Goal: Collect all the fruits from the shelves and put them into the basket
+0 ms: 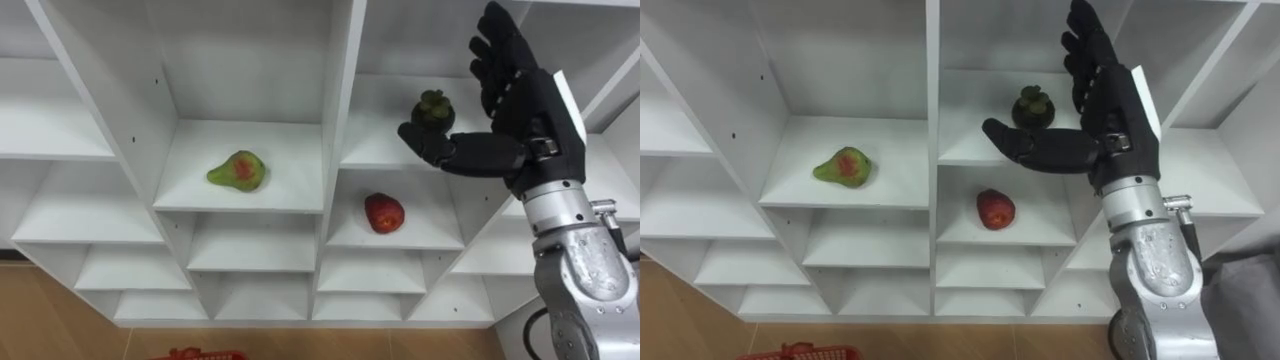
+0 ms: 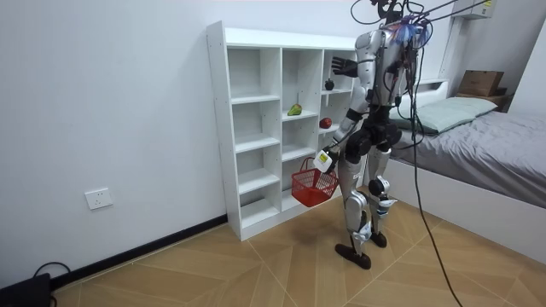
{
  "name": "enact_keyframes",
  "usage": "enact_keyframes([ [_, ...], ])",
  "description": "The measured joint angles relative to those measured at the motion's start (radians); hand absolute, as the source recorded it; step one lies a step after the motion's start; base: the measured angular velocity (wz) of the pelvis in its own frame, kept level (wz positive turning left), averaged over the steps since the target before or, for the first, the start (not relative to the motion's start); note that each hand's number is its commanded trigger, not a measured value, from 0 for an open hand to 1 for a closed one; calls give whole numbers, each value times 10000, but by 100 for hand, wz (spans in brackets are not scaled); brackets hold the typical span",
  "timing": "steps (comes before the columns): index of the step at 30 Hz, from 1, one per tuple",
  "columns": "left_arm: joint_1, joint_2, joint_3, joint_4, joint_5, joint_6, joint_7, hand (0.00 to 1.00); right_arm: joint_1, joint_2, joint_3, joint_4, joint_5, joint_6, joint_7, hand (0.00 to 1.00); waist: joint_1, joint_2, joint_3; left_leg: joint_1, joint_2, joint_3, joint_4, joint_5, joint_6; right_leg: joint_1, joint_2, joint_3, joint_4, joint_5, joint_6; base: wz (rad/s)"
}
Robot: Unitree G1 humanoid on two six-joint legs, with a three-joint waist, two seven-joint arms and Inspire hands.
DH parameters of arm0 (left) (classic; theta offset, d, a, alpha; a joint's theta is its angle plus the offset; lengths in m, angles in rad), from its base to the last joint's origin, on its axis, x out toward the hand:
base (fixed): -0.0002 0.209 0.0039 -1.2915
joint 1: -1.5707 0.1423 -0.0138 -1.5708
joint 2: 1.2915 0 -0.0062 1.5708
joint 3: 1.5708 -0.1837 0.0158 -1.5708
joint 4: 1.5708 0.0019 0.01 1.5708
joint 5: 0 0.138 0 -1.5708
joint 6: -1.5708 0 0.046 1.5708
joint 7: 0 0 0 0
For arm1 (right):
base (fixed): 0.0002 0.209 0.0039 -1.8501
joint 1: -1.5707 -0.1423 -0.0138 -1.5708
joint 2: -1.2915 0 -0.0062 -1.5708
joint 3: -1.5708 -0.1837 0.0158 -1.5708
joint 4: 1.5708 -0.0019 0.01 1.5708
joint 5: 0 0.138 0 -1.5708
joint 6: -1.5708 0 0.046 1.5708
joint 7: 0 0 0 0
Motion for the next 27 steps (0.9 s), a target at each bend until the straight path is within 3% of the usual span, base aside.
enact_keyframes([
  [19,-26,-10,23,-24,-27,45,-80,100,-796,40,40,1956,-629,1,-745,0,368,11,31,1,-30,-269,33,3,1,206,-34,-226,-122,-1,2,3],
  [27,25,-17,28,-24,-14,61,95,100,-807,-178,36,2439,-651,3,-809,0,480,-3,28,-17,-48,-319,37,8,9,207,-84,-415,-138,-9,14,0],
])
